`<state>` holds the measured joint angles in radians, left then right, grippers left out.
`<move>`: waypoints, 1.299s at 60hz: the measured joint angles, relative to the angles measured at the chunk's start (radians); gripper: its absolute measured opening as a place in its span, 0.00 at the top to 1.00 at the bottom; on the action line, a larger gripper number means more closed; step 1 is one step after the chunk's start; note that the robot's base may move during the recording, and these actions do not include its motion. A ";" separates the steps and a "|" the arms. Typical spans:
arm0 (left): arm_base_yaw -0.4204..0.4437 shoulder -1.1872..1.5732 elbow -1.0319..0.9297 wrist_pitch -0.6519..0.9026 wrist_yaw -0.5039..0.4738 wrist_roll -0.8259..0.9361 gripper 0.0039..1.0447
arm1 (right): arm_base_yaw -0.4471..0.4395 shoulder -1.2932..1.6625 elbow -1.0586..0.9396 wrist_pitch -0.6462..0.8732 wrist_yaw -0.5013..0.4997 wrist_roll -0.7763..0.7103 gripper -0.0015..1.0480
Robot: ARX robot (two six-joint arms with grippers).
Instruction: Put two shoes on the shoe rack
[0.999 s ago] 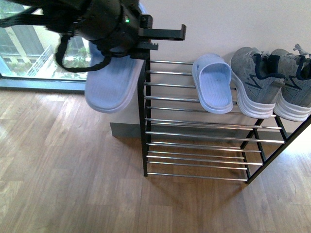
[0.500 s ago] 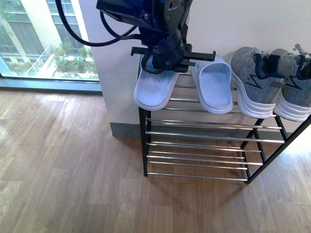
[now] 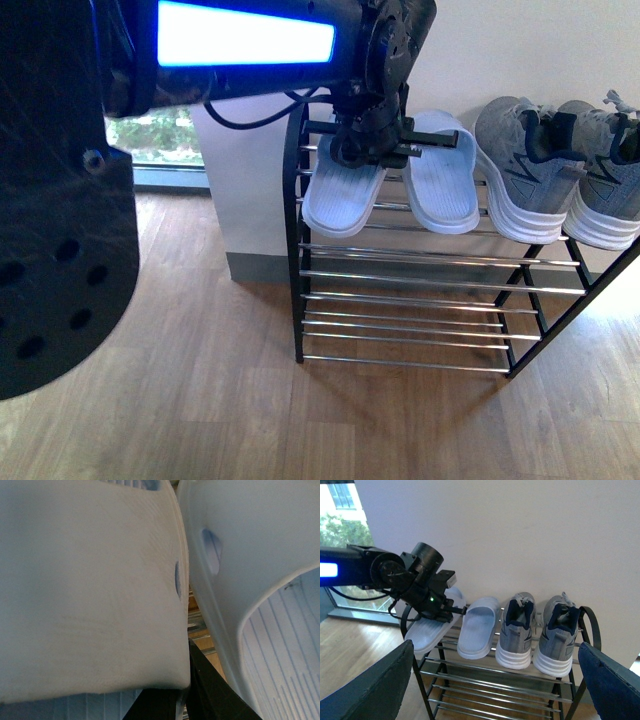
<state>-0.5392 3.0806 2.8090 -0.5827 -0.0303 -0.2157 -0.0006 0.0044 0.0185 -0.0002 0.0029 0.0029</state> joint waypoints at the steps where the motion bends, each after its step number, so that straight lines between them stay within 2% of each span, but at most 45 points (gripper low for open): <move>1: 0.000 0.000 0.000 0.000 0.000 0.000 0.98 | 0.000 0.000 0.000 0.000 0.000 0.000 0.09; 5: -0.001 0.012 0.035 -0.014 -0.007 -0.007 0.98 | 0.000 0.000 0.000 0.000 0.000 0.000 0.09; 10: -0.003 0.015 0.057 -0.014 -0.019 -0.021 0.89 | 0.000 0.000 0.000 0.000 0.000 0.000 0.09; 12: -0.005 0.015 0.066 -0.013 -0.023 -0.028 0.84 | 0.000 0.000 0.000 0.000 0.000 0.000 0.09; 13: -0.005 0.015 0.073 -0.012 -0.023 -0.035 0.75 | 0.000 0.000 0.000 0.000 0.000 0.000 0.09; 15: -0.006 0.011 0.069 -0.001 -0.023 -0.039 0.71 | 0.000 0.000 0.000 0.000 0.000 0.000 0.09; 25: -0.017 -0.202 -0.323 0.237 -0.047 -0.079 0.35 | 0.000 0.000 0.000 0.000 0.000 0.000 0.09; 29: -0.020 -0.262 -0.415 0.283 -0.049 -0.089 0.27 | 0.000 0.000 0.000 0.000 0.000 0.000 0.09; 35: -0.025 -0.412 -0.633 0.409 -0.078 -0.117 0.07 | 0.000 0.000 0.000 0.000 0.000 0.000 0.09; 48: -0.040 -0.673 -1.030 0.646 -0.182 -0.125 0.09 | 0.000 0.000 0.000 0.000 0.000 0.000 0.09; 55: -0.038 -0.825 -1.262 0.771 -0.262 -0.071 0.09 | 0.000 0.000 0.000 0.000 0.000 0.000 0.09; 66: 0.005 -1.123 -1.648 1.000 -0.296 -0.026 0.09 | 0.000 0.000 0.000 0.000 0.000 0.000 0.09; 78: 0.026 -1.415 -1.934 1.114 -0.363 -0.009 0.09 | 0.000 0.000 0.000 0.000 0.000 0.000 0.09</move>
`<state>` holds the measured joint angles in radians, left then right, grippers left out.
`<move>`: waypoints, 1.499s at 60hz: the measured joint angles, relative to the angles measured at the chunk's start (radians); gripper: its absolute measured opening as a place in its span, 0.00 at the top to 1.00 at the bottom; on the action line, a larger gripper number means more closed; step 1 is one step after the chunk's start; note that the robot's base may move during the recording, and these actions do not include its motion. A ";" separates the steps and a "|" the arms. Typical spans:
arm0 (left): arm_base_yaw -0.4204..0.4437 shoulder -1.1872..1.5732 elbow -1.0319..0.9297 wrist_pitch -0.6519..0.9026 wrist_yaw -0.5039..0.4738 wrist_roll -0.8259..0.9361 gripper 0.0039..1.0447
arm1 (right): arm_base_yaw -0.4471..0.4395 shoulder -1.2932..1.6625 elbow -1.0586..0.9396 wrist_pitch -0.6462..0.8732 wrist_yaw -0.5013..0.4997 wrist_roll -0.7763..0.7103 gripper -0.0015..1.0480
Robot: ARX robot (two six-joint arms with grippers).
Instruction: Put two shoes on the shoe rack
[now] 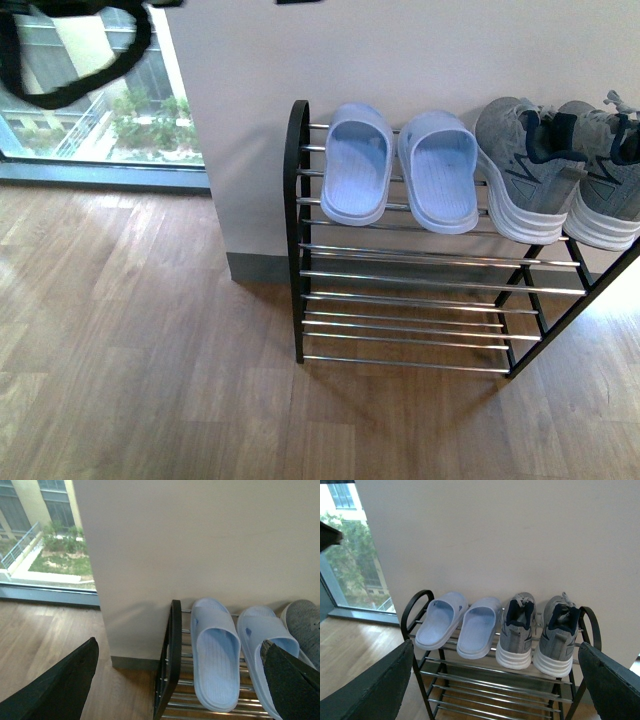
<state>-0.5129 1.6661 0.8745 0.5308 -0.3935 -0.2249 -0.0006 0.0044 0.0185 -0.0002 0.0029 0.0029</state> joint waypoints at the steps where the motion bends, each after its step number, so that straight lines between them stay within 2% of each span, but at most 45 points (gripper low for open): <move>1: 0.000 -0.032 -0.030 0.004 -0.005 0.000 0.09 | 0.000 0.000 0.000 0.000 0.000 0.000 0.09; 9: 0.006 -0.220 -0.196 0.001 -0.039 0.000 0.09 | 0.000 0.000 0.000 0.000 0.000 0.000 0.09; 22: 0.010 -0.573 -0.443 -0.074 -0.188 0.048 0.09 | 0.000 0.000 0.000 0.000 0.000 0.000 0.09; 33: 0.004 -0.793 -0.604 -0.112 -0.217 -0.003 0.09 | 0.000 0.000 0.000 0.000 0.000 0.000 0.09; 38: 0.002 -0.832 -0.617 -0.113 -0.217 -0.024 0.09 | 0.000 0.000 0.000 0.000 0.000 0.000 0.09; 40: 0.006 -0.832 -0.626 -0.085 -0.194 -0.008 0.11 | 0.000 0.000 0.000 0.000 0.000 0.000 0.09; 42: 0.027 -0.838 -0.656 0.002 -0.122 0.037 0.18 | 0.000 0.000 0.000 0.000 0.000 0.000 0.09; 46: 0.062 -0.869 -0.699 0.063 -0.043 0.112 0.28 | 0.000 0.000 0.000 0.000 0.000 0.000 0.09; 54: 0.153 -0.975 -0.751 0.029 0.047 0.185 0.50 | 0.000 0.000 0.000 0.000 0.000 0.000 0.09; 66: 0.259 -1.101 -0.798 -0.051 0.153 0.207 0.83 | 0.000 0.000 0.000 0.000 0.000 0.000 0.09; 70: 0.304 -1.158 -0.813 -0.091 0.194 0.210 1.00 | 0.000 0.000 0.000 0.000 0.000 0.000 0.09; 81: 0.368 -1.249 -0.830 -0.159 0.255 0.214 0.99 | 0.000 0.000 0.000 0.000 0.000 0.000 0.09; 85: 0.386 -1.269 -0.856 -0.141 0.272 0.214 0.99 | 0.000 0.000 0.000 0.000 0.000 0.000 0.09; 90: 0.467 -1.303 -0.861 -0.172 0.377 0.216 0.99 | 0.000 0.000 0.000 0.000 -0.003 0.000 0.09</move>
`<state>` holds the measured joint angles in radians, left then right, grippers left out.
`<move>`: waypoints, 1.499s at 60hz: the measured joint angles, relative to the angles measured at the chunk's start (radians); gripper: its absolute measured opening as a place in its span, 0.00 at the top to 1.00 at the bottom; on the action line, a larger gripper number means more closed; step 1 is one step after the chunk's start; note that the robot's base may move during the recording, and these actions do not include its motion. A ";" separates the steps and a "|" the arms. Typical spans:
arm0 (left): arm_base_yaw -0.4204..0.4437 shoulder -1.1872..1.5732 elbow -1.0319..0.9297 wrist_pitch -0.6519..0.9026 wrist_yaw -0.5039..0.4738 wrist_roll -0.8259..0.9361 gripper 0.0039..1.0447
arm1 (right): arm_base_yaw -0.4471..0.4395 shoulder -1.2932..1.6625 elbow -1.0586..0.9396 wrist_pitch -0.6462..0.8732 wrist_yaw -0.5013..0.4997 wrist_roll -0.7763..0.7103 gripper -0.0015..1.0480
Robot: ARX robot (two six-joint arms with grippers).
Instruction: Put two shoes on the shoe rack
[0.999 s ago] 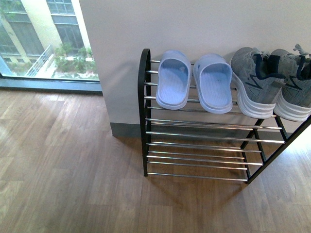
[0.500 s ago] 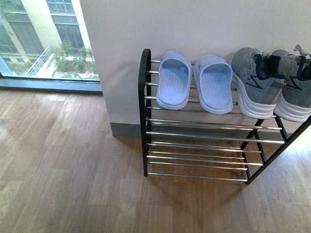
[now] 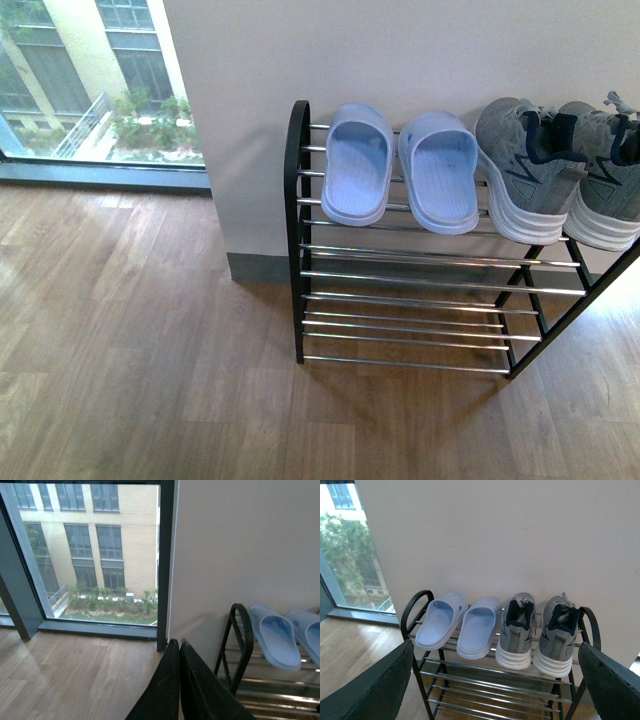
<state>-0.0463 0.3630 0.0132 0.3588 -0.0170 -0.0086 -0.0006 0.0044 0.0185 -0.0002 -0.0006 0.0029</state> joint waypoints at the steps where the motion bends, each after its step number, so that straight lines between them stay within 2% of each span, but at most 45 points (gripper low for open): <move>1: 0.008 -0.005 0.000 -0.003 0.003 0.000 0.99 | 0.000 0.000 0.000 0.000 0.000 0.000 0.09; 6: 0.040 -0.044 -0.001 -0.038 0.007 0.000 0.99 | 0.000 0.000 0.000 0.000 0.001 0.000 0.09; 36: 0.042 -0.184 -0.001 -0.180 0.015 0.000 0.99 | 0.000 0.000 0.000 0.000 0.001 0.000 0.09; 44: 0.042 -0.332 0.000 -0.350 0.017 0.000 0.99 | 0.000 0.000 0.000 0.000 0.001 0.000 0.09; 69: 0.043 -0.346 0.000 -0.359 0.017 0.001 0.99 | 0.000 0.000 0.000 0.000 0.001 0.000 0.09; 90: 0.043 -0.347 0.000 -0.359 0.015 0.001 0.44 | 0.000 0.000 0.000 0.000 0.000 0.000 0.09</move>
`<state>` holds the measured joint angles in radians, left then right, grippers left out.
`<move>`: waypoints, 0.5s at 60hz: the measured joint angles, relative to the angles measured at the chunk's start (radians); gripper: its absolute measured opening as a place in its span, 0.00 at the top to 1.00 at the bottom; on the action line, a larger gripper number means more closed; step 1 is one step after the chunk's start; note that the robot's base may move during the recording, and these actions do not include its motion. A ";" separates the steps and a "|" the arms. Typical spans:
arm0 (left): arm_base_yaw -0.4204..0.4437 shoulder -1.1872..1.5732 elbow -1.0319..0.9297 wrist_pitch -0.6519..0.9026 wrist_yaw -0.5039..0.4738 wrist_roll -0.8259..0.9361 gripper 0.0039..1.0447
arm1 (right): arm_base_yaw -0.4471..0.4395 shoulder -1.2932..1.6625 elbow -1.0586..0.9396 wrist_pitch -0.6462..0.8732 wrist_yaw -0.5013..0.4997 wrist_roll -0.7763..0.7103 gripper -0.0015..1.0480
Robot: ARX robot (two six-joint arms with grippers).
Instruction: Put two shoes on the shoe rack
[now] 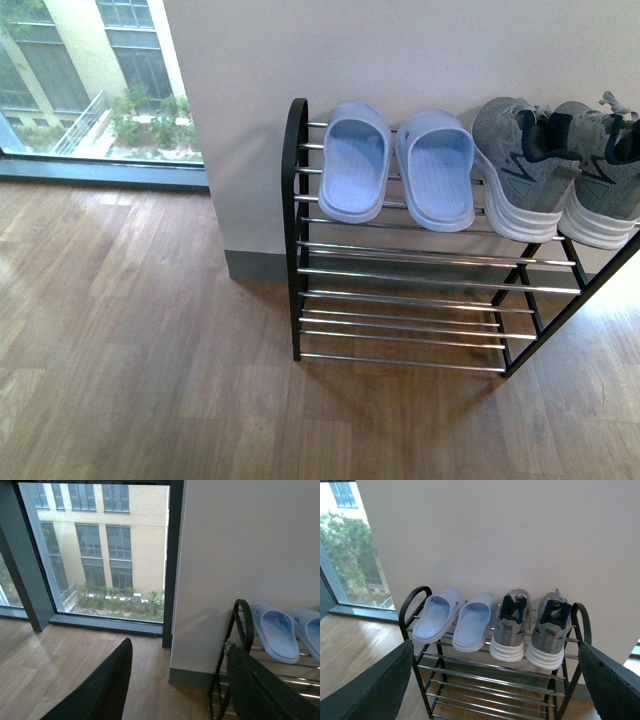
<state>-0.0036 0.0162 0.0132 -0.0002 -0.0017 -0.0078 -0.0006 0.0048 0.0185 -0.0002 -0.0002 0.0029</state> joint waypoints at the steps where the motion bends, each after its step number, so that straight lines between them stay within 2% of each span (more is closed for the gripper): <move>1: 0.000 0.000 0.000 0.000 0.000 0.000 0.40 | 0.000 0.000 0.000 0.000 0.000 0.000 0.09; 12: 0.000 0.000 0.000 0.000 0.000 0.000 0.10 | 0.000 0.000 0.000 0.000 0.000 0.000 0.09; 14: 0.000 0.000 0.000 0.000 0.000 0.001 0.07 | 0.000 0.000 0.000 0.000 0.000 0.000 0.09; 30: 0.000 0.000 0.000 0.000 0.002 0.002 0.09 | 0.000 0.000 0.000 0.000 0.004 0.000 0.09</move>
<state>-0.0032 0.0162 0.0132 -0.0002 0.0006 -0.0059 -0.0002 0.0044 0.0185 -0.0002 0.0040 0.0029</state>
